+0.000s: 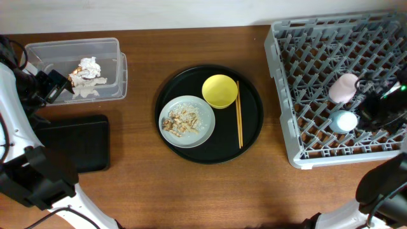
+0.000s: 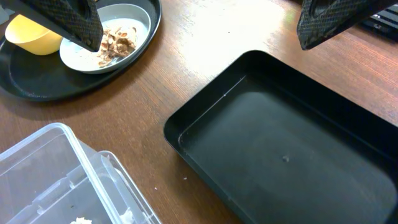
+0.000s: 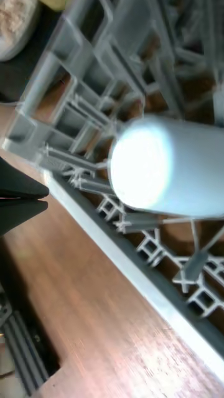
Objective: Sort waste into correct bins and load items into the dishwasher rack
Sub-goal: 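Set the blue cup upside down and open the right gripper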
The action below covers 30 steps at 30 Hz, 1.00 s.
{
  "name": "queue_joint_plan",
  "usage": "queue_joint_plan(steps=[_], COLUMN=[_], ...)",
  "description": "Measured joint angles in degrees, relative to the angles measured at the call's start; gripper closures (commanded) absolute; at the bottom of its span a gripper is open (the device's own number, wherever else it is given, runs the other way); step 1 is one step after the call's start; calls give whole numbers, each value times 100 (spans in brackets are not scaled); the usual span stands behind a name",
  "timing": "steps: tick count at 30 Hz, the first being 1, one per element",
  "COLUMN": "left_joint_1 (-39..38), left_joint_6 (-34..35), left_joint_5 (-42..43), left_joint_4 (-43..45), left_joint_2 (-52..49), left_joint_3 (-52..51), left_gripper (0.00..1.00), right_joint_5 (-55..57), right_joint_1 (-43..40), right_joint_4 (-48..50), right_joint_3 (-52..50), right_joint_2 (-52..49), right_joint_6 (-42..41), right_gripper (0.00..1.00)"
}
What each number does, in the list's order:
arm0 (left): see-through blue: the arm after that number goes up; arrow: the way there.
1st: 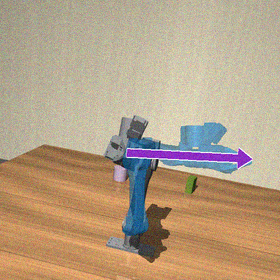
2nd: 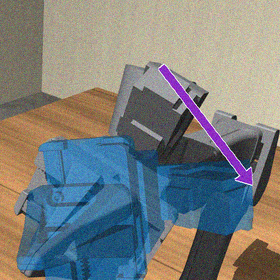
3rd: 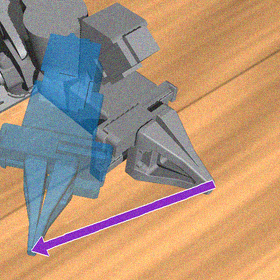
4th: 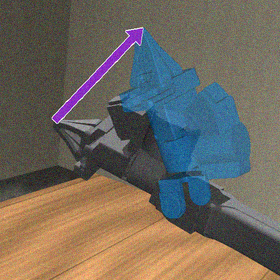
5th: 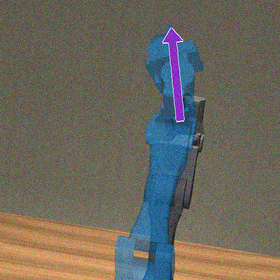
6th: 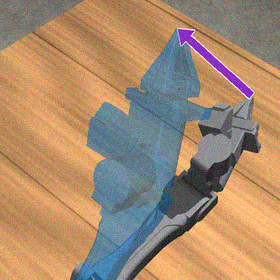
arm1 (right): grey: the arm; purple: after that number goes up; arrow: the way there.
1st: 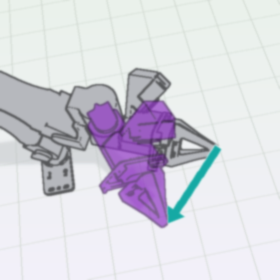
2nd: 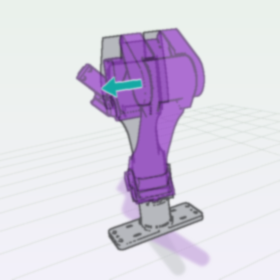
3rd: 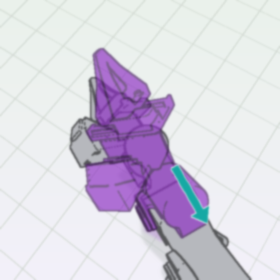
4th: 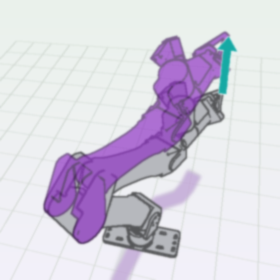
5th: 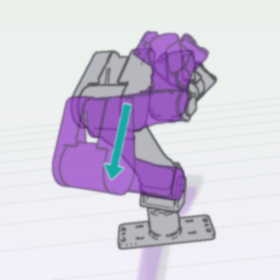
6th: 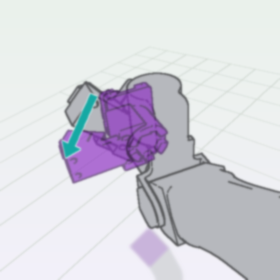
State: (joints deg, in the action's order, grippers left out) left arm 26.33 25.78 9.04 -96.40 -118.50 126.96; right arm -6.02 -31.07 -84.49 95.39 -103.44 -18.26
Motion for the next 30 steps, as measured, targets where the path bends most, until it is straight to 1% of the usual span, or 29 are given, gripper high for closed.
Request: queue_joint_plan(steps=[3,8,24,30], left_joint_1=[0,0,0,0], left_joint_6=[0,0,0,0], left_joint_5=[0,0,0,0], left_joint_4=[2,4,2,4], left_joint_2=[0,0,0,0], left_joint_3=[0,0,0,0], left_gripper=[1,1,1,0], right_joint_5=[87,85,-44,-46], right_joint_1=[0,0,-2,-11], right_joint_4=[551,1080,1519,2015], right_joint_3=[-520,-684,-682,-601], right_joint_2=[-13,-20,-164,-186], right_joint_6=[-94,-127,-131,-131], right_gripper=[96,96,96,96])
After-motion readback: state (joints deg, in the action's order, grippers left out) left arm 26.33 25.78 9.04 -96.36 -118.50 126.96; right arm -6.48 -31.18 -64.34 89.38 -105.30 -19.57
